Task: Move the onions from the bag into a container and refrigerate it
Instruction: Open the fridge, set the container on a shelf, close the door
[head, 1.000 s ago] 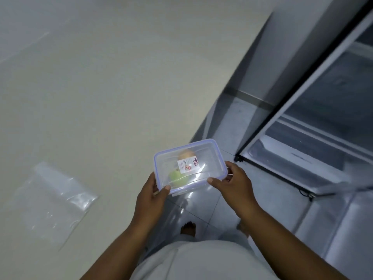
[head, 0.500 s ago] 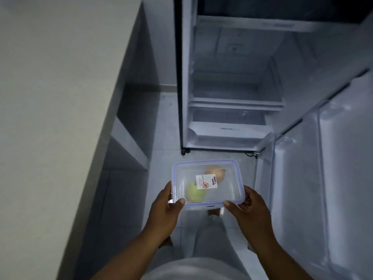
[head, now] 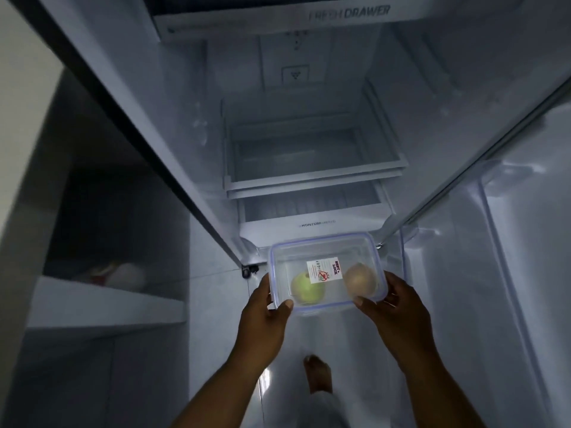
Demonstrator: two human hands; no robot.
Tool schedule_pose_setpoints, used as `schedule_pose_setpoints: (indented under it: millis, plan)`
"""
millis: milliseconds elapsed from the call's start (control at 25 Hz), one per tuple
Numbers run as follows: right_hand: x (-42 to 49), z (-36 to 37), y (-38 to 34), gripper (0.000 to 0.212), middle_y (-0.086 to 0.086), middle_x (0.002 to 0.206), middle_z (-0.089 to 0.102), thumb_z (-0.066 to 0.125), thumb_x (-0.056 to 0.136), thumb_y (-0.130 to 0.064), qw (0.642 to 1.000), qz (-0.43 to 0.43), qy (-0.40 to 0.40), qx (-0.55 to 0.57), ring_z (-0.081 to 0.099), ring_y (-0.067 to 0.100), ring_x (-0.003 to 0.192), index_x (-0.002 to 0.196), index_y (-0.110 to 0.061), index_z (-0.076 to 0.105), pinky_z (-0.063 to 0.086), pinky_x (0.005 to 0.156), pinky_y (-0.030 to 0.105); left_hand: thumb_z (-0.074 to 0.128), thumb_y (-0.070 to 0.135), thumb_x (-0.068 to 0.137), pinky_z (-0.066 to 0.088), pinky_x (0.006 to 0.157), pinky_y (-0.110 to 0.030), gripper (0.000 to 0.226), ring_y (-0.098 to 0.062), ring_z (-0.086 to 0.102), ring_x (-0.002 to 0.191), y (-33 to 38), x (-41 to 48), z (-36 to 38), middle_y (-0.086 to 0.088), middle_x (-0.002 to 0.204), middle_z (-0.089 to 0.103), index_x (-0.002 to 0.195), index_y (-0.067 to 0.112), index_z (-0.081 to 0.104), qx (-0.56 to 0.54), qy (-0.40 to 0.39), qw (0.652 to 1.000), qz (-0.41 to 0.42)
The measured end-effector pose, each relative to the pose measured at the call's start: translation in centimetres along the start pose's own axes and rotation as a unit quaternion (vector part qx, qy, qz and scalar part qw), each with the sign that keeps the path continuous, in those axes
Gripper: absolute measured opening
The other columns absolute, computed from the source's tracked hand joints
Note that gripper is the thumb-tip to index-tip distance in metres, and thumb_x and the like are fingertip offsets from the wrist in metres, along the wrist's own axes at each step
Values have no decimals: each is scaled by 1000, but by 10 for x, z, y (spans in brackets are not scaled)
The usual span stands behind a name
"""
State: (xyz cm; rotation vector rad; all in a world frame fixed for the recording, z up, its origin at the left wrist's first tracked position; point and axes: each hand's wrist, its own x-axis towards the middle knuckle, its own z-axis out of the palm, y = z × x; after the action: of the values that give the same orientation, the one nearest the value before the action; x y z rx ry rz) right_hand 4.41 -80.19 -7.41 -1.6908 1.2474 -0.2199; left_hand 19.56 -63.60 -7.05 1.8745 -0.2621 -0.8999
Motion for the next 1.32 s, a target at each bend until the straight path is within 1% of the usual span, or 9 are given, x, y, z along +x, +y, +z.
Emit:
schedule_pose_setpoints:
  millis: [200,320,480,680,760,960,1160,1240,1320]
  plan:
    - [118,32,-3,47,-3,110,67,83,67,-38,999,-33,7,-8,63,11,95,107,-44,58,52,78,31,59,18,93,47,75,-10,43,-2,60,96,4,112,8,16,111,65,124,45,49,16,-2,999,28]
    - [189,52,-9,51,4,111,68,83,66,-39,998,-50,14,-19,65,21,98,112,-32,61,56,85,42,62,16,91,52,82,-29,42,-13,64,92,6,185,6,7,107,67,122,41,53,4,-10,1000,28]
    - [276,73,-34,52,-6,97,66,81,67,-43,993,-98,21,-66,59,12,85,113,-22,65,41,59,14,62,14,91,56,71,-22,36,-7,64,88,17,278,8,7,107,67,123,29,57,-14,-2,999,37]
    - [359,94,-68,61,13,114,68,81,68,-46,993,-81,26,-77,60,22,90,114,-9,64,41,58,20,63,18,91,55,68,-29,31,-18,65,85,32,363,10,3,94,65,120,21,53,-29,40,998,34]
    - [381,104,-74,64,14,118,66,80,71,-46,992,-83,26,-94,63,26,101,118,-7,61,44,63,22,62,20,91,56,70,-31,36,-20,65,87,34,388,6,-5,105,67,126,18,54,-20,44,998,34]
    - [410,127,-88,66,17,127,60,63,85,-52,974,-143,43,-170,56,30,117,127,-2,53,48,92,31,61,29,92,58,64,-27,57,-22,61,100,39,427,1,-12,138,53,144,17,41,27,80,996,39]
    - [387,128,-87,63,17,131,53,55,92,-49,961,-163,42,-217,51,30,120,132,-2,43,40,92,29,57,45,91,43,107,-41,74,-30,50,128,39,424,0,-12,150,42,149,13,26,96,142,985,32]
    - [355,120,-76,62,17,130,51,59,90,-46,969,-157,44,-187,51,32,121,134,-5,42,39,87,29,57,46,90,40,109,-37,72,-28,52,126,31,394,-1,-9,146,48,149,16,29,114,142,983,38]
    - [307,112,-60,72,17,142,43,59,91,-44,969,-160,28,-185,44,33,131,145,-7,31,40,98,33,60,42,89,37,104,-24,65,-19,53,122,20,350,2,-3,141,53,145,18,37,130,141,980,53]
